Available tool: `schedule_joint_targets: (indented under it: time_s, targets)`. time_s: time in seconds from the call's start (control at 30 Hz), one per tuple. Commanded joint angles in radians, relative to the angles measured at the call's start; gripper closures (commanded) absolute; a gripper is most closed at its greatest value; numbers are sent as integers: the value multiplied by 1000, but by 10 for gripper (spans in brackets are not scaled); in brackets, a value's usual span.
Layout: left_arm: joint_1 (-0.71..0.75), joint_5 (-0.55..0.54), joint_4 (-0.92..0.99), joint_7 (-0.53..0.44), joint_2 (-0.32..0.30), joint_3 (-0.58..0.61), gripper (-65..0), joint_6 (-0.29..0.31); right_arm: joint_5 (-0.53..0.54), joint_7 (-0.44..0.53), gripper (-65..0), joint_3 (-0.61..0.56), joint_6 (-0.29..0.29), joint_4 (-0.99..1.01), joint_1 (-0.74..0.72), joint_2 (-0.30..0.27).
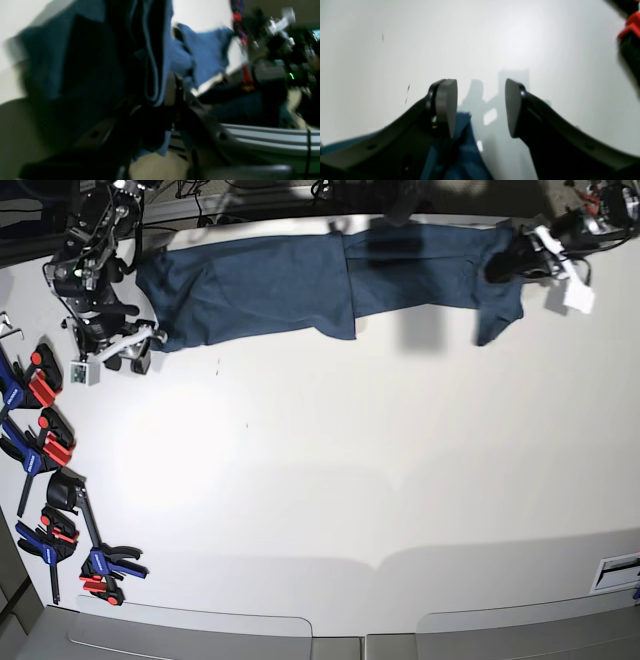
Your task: Fold the T-shirt properly
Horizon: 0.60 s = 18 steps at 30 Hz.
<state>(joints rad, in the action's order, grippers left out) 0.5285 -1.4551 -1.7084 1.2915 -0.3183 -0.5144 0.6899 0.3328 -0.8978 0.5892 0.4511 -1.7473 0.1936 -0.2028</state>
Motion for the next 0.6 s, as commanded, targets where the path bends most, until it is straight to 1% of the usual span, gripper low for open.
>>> schedule_joint_targets:
  time_s: [0.0,0.1,0.17,0.4,0.57]
  targets:
    - [2,-28,-21,-30,-11,28,0,8,11,21,-284,9,1,-18,-11,-17]
    - [-16,-28,-23,-32,-5,127,0,8,14,18,-284,9,1,-18,-11,-29]
    - [-32,-28,-23,-31,15,174,0,8,14,16,-284,9,1,-18,-11,-30]
    - [-102,-28,-23,-36,80,286,0,8,14,16,-284,9,1,-18,-11,-29]
    - [-116,-28,-23,-35,85,361,0,8,14,16,-284,9,1,-18,-11,-29]
